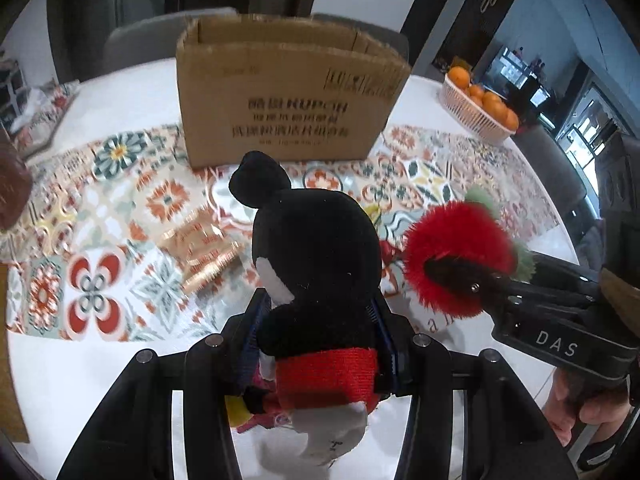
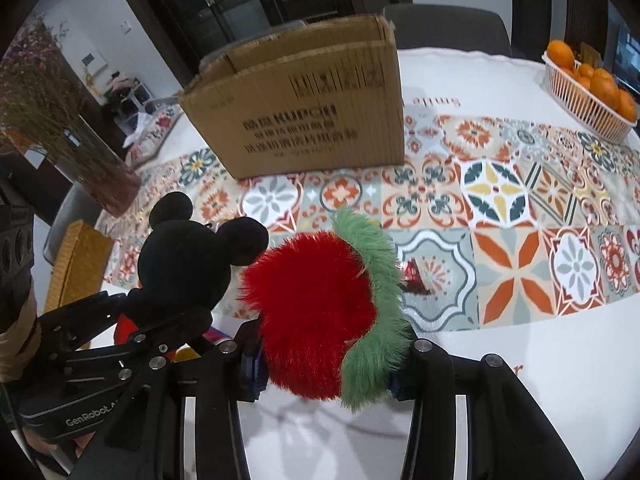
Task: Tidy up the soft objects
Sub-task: 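Lift both plush toys over the cardboard box and open both tools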
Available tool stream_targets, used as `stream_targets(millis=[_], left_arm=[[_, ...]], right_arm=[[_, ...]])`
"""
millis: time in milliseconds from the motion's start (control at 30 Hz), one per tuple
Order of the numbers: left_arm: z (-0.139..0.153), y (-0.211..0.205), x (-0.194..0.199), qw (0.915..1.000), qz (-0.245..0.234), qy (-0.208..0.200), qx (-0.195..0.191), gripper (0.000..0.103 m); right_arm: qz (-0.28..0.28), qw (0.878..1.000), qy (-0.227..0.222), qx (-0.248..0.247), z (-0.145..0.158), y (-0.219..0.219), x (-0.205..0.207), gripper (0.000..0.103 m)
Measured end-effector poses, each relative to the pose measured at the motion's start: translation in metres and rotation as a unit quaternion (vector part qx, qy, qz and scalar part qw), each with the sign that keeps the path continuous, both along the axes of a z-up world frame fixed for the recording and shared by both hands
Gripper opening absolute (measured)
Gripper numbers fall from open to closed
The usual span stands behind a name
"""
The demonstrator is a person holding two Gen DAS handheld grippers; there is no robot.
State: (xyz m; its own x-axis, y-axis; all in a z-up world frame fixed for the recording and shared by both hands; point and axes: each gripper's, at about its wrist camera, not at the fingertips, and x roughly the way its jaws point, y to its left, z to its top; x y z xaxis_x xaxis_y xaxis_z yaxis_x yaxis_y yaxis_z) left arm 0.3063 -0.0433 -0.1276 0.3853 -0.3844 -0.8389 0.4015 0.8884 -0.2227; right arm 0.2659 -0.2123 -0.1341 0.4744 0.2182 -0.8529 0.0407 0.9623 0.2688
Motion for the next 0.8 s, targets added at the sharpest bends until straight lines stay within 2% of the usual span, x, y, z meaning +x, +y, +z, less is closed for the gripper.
stream_targets(millis=[300, 800], left_arm=[[0.045, 0.004, -0.002, 0.9975, 0.017, -0.069, -0.006, 0.048], [0.105, 0.006, 0.0, 0.9882, 0.027, -0.148, -0.027, 0.048]], right_arm=[[0.0, 0.999, -0.052, -0.008, 0.04, 0.001, -0.003, 0.045], [-0.004, 0.99, -0.142, -0.012, 0.106, 0.001, -0.001, 0.045]])
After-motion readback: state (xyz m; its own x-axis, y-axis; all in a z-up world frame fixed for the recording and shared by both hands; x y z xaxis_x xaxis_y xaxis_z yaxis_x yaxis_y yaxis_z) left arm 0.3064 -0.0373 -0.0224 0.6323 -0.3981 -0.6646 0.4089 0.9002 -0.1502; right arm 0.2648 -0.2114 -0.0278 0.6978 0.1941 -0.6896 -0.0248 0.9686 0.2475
